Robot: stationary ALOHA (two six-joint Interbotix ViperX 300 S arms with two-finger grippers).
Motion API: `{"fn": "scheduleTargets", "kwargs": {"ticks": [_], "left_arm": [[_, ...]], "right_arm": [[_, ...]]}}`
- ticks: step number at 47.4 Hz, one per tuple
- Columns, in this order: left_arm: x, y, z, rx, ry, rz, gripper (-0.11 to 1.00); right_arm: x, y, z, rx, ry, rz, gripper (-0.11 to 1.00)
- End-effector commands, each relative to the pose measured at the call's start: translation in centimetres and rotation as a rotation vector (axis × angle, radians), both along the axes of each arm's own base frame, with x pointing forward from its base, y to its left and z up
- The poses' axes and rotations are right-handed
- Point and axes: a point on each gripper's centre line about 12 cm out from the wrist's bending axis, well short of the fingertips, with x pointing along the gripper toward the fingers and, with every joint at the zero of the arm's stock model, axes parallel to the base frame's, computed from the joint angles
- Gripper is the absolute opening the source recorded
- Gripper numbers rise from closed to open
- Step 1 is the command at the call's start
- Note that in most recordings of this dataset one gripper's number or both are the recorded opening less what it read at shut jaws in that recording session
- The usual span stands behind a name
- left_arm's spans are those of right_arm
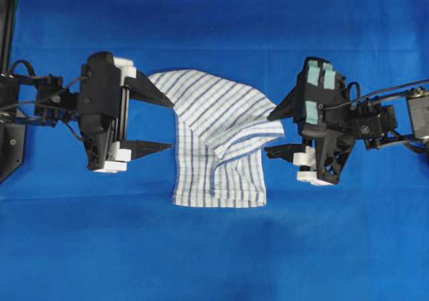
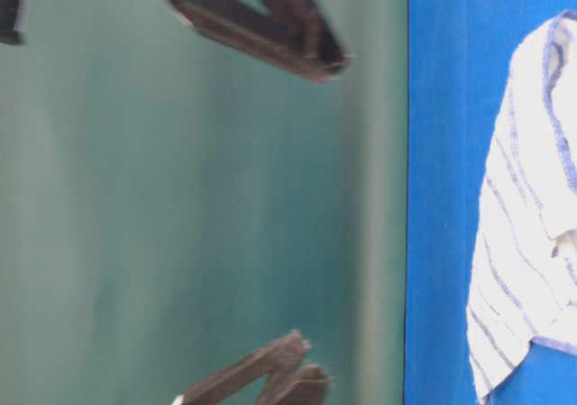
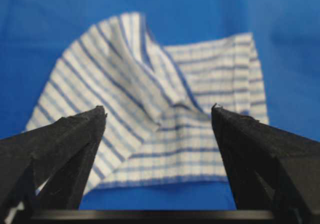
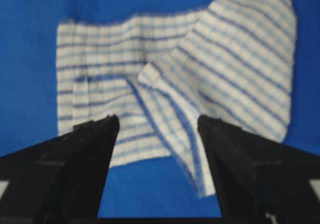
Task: Lift the towel with both arms.
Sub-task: 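Release the towel and hold both grippers open beside it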
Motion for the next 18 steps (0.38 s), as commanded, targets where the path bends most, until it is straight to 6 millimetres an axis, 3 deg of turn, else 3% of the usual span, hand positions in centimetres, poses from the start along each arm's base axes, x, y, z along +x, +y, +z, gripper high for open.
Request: {"fn": "scheduleTargets", "kwargs": {"ticks": [1, 18], "left_arm": [[0.3, 0.1, -0.3, -0.001, -0.015, 0.003, 0.81], [1.4, 0.1, -3.9, -0.006, 0.037, 0.008, 0.81]], "right_arm": [[0.3, 0.0, -0.3, 0.007, -0.02, 0.009, 0.66], [1.2, 0.3, -3.9, 0.025, 0.004, 0.04, 0.66]]}}
